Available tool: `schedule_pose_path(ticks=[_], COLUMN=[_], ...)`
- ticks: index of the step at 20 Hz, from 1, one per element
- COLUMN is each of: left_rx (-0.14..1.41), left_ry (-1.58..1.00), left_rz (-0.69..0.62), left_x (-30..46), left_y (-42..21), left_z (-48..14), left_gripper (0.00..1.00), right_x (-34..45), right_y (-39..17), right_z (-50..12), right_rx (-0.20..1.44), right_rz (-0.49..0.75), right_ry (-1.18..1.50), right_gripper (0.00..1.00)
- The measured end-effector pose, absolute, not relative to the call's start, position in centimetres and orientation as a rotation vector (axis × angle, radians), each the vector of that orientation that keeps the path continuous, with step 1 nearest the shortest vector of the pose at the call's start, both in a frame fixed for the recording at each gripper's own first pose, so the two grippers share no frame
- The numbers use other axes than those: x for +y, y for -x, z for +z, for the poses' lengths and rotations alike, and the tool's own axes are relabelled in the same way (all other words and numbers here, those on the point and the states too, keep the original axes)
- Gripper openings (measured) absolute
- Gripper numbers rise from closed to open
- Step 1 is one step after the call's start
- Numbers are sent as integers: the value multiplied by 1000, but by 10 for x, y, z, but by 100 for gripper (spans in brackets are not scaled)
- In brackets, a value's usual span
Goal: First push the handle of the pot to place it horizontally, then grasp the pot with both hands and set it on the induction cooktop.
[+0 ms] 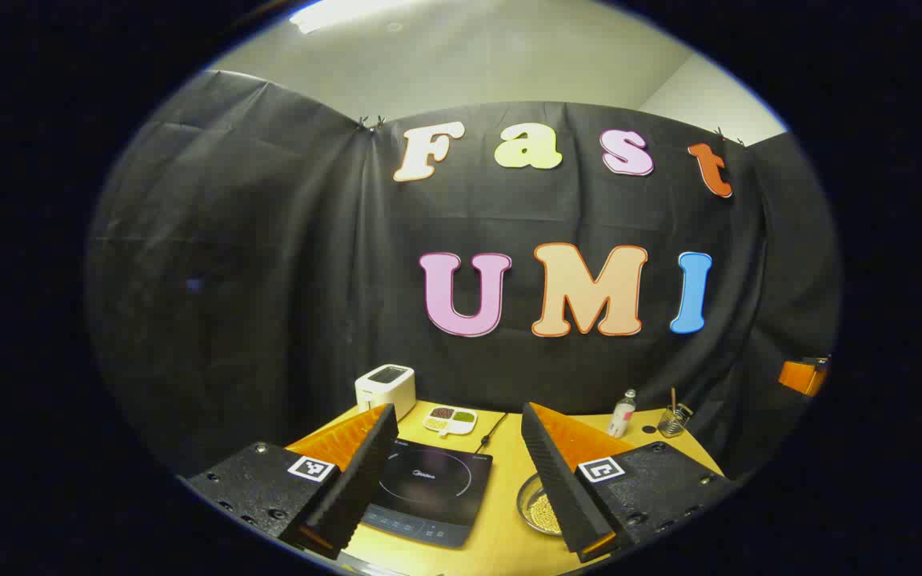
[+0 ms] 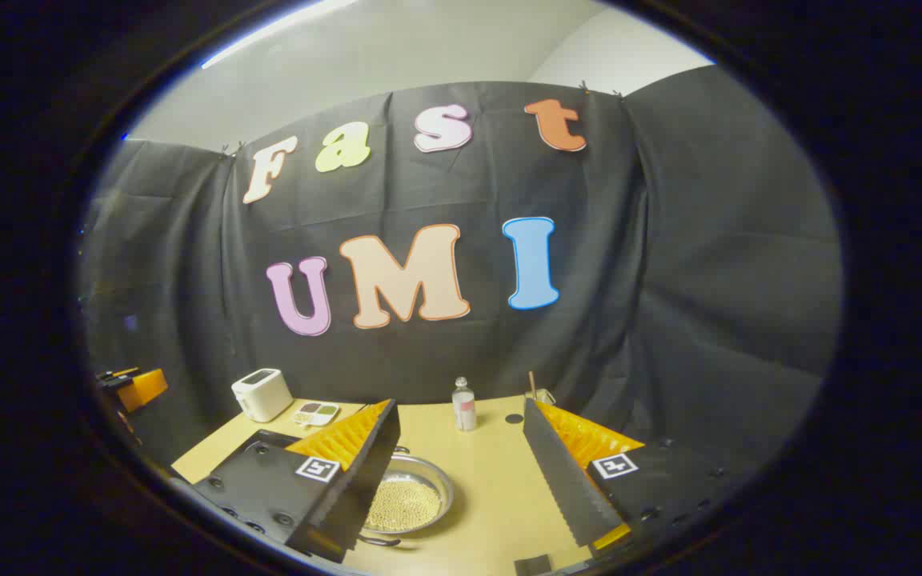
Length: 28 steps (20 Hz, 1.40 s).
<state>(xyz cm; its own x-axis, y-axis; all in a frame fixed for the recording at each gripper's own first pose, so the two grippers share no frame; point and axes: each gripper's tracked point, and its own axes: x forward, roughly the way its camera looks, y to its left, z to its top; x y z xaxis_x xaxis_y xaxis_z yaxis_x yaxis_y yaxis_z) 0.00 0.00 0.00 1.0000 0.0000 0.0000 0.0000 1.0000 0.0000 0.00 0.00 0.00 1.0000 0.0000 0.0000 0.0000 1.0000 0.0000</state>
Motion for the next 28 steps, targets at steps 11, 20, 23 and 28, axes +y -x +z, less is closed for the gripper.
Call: schedule_pose_path(ticks=[11,20,23,28], left_rx=[13,38,46,68], left_ry=[40,44,41,57], left_rz=[34,46,46,12], left_x=[4,35,42,46], left_y=[43,44,36,14], left_z=[-15,-36,-41,-55], left_gripper=[95,91,91,95], right_x=[31,65,69,72], right_y=[4,11,6,6], right_z=[-3,-17,-24,-57], right_rx=[14,44,57,129], right_rz=[107,115,103,70], right_ry=[-21,18,27,20], right_gripper=[98,92,97,92])
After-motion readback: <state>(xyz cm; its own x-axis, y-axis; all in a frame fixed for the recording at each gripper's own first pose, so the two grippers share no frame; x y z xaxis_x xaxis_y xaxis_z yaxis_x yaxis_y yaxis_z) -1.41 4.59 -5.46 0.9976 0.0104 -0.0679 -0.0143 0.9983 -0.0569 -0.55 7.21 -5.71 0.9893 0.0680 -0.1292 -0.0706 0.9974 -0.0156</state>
